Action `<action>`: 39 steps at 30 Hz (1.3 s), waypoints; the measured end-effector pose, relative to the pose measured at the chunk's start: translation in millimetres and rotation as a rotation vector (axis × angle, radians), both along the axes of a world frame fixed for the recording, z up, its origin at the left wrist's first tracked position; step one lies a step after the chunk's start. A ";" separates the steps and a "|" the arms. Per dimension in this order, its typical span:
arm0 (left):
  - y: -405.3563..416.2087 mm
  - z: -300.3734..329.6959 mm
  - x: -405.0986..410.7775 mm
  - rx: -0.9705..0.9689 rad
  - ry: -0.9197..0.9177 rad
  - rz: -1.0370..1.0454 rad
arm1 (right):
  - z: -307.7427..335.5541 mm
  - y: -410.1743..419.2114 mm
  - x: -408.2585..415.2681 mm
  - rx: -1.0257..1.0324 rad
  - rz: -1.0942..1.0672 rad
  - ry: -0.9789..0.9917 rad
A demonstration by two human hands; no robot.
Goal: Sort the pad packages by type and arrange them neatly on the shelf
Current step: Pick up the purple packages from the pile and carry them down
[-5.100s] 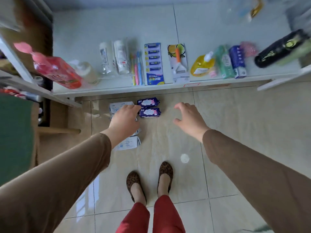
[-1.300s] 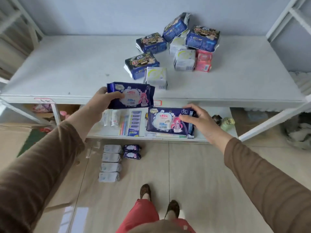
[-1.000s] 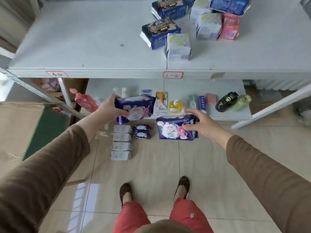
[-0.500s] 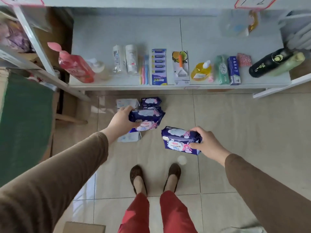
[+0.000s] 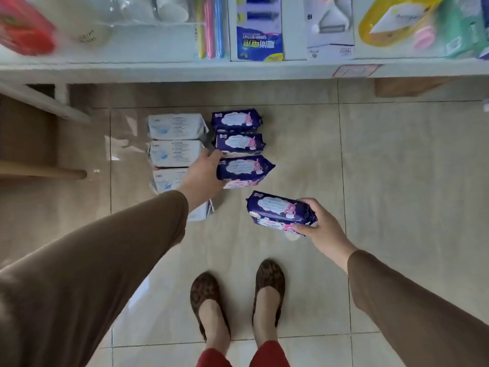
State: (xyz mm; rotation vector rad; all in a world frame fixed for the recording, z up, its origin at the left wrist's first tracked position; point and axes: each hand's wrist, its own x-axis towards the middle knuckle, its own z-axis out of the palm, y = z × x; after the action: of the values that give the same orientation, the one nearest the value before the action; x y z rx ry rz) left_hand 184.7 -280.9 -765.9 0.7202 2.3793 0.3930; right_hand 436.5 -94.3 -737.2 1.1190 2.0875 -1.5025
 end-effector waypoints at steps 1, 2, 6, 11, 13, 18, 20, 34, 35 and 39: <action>2.6 -16.2 -1.4 0.006 0.023 -0.018 | -15.7 -1.8 -0.2 0.002 0.022 0.008; 4.7 -31.4 -3.0 0.007 0.038 -0.033 | -30.4 -3.8 -0.3 0.002 0.037 0.014; 10.0 -78.6 -10.4 -0.013 0.073 -0.046 | -79.5 -11.8 0.3 0.005 0.036 0.025; 14.8 -104.8 -17.2 -0.044 0.138 -0.037 | -114.0 -17.1 -9.3 0.022 0.030 0.050; 15.6 -105.7 -15.3 -0.046 0.163 -0.070 | -122.0 -19.6 -18.6 0.024 0.036 0.063; 2.0 -92.8 -14.4 -0.031 0.190 -0.057 | -136.9 -27.4 -52.9 0.103 0.114 0.099; -8.3 -85.5 -15.6 0.010 0.185 -0.054 | -142.7 -31.9 -66.9 0.142 0.143 0.103; -51.6 -61.9 6.4 0.004 0.138 0.049 | -154.6 -50.0 -102.2 0.372 0.134 -0.011; -52.3 -55.8 10.2 0.001 0.126 0.050 | -146.1 -48.4 -98.2 0.375 0.155 -0.042; -56.5 -11.0 24.1 -0.069 0.083 0.068 | -83.4 -42.6 -80.4 0.361 0.187 -0.072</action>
State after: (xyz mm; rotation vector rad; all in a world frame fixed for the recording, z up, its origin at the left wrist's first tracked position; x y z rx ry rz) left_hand 208.9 -337.4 -776.9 0.6375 2.4875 0.3132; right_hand 356.1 -136.8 -820.6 1.0401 2.3976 -1.0115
